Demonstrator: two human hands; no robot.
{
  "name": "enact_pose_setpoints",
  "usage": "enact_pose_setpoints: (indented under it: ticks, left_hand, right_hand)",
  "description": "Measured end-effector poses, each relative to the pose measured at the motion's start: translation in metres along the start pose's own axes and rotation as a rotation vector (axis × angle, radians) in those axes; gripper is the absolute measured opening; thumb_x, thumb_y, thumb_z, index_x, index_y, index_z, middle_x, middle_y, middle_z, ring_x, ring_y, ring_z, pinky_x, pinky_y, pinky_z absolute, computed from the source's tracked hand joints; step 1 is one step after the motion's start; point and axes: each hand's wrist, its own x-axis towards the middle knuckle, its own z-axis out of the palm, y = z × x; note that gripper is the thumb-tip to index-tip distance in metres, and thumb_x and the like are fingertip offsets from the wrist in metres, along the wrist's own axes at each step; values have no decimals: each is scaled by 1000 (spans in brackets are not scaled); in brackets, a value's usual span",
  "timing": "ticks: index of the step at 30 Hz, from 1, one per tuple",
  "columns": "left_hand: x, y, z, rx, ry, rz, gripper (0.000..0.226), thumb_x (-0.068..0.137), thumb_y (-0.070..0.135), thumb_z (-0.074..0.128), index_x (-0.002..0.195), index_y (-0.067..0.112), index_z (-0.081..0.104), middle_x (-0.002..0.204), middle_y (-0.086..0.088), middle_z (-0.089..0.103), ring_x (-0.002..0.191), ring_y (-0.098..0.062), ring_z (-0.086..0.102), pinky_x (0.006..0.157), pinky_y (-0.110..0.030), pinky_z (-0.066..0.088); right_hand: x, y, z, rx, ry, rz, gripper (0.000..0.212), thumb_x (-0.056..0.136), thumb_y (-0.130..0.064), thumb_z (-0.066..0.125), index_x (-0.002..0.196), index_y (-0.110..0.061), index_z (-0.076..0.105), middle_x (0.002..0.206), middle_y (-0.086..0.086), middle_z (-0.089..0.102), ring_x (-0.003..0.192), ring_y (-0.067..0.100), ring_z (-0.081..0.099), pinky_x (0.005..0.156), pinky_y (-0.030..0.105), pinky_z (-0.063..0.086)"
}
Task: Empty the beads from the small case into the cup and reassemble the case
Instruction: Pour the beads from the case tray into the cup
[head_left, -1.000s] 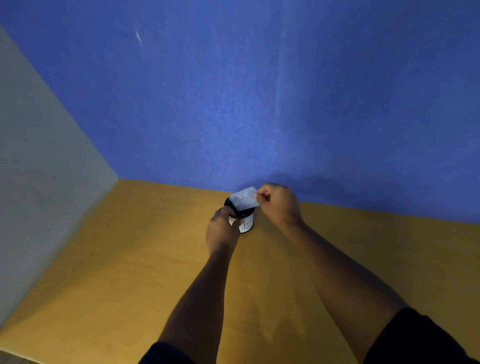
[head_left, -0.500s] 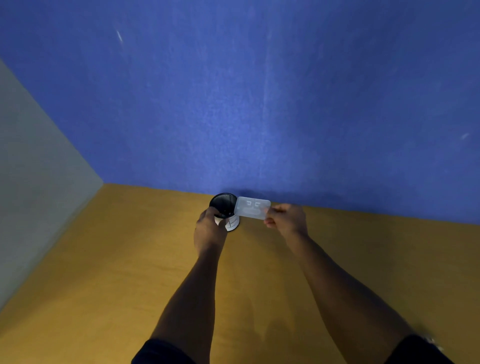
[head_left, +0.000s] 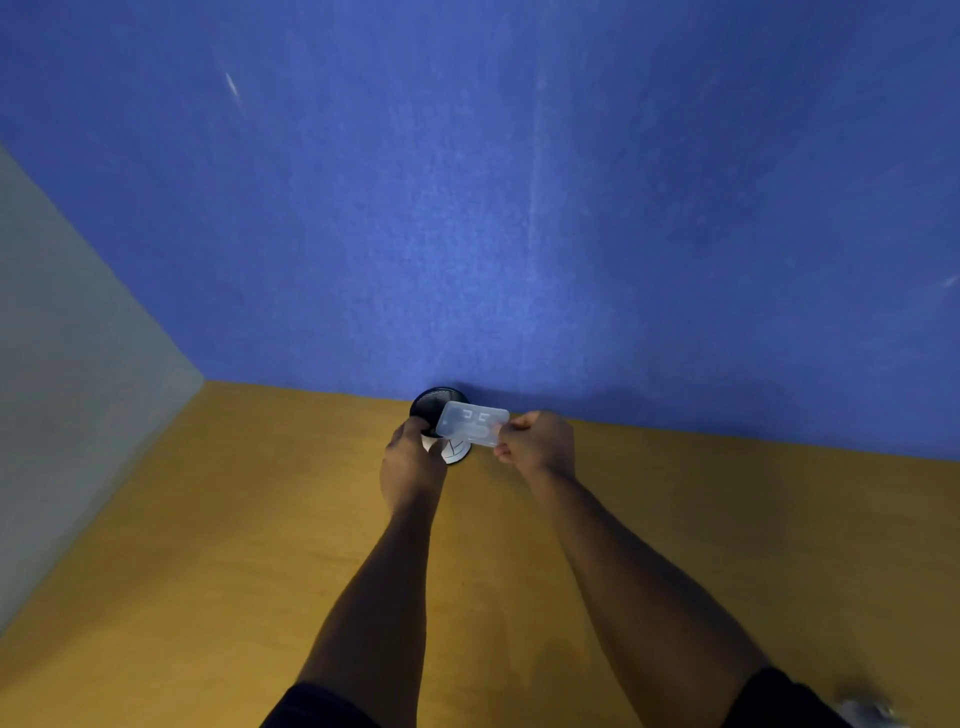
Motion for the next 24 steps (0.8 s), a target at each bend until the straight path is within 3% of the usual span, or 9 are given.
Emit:
enact_pose_setpoints:
  ticks: [5,8,11,14,18,24]
  left_hand:
    - [4,-2,0,9,-14,17,37,88,21,73,122,13,60,121,-8,70,109,-30,67,81,-41,59]
    - [0,-1,-1,16,-23,26,51,86,26,75,131,16,54,136,-7,61,116,-32,63,80,-41,57]
    - [-9,3,-3,57,-5,58,75,81,35,78,146,18,43,160,-8,38,140,-33,47,101,-47,51]
    - [-23,7,-6,159,31,243,90,79,46,79,152,12,38,163,-11,33,151,-29,32,115,-46,40]
    - [-56,21,-5,242,-60,429,93,83,52,72,156,12,32,165,-6,31,151,-22,34,110,-41,45]
    - [-122,41,14,279,-301,460,84,90,54,62,158,18,28,162,0,37,138,-23,52,101,-40,53]
  right_hand:
    - [2,-1,4,-16,7,-12,17,88,-18,74,90,-1,73,76,14,77,66,23,77,68,39,65]
    - [1,0,1,26,4,-4,15,89,-16,74,92,-1,72,76,15,76,68,25,77,70,39,65]
    - [-3,3,-8,71,6,-16,17,88,-15,74,91,1,72,75,18,75,63,26,73,69,40,65]
    - [-8,8,-26,84,28,-30,11,88,-15,75,85,-5,71,69,15,72,59,23,68,67,40,63]
    - [-20,25,-62,98,38,-27,13,87,-11,73,88,1,72,66,16,68,55,24,63,63,38,59]
    - [-59,71,-124,80,26,30,18,84,-10,76,71,1,72,59,16,65,40,11,53,46,21,49]
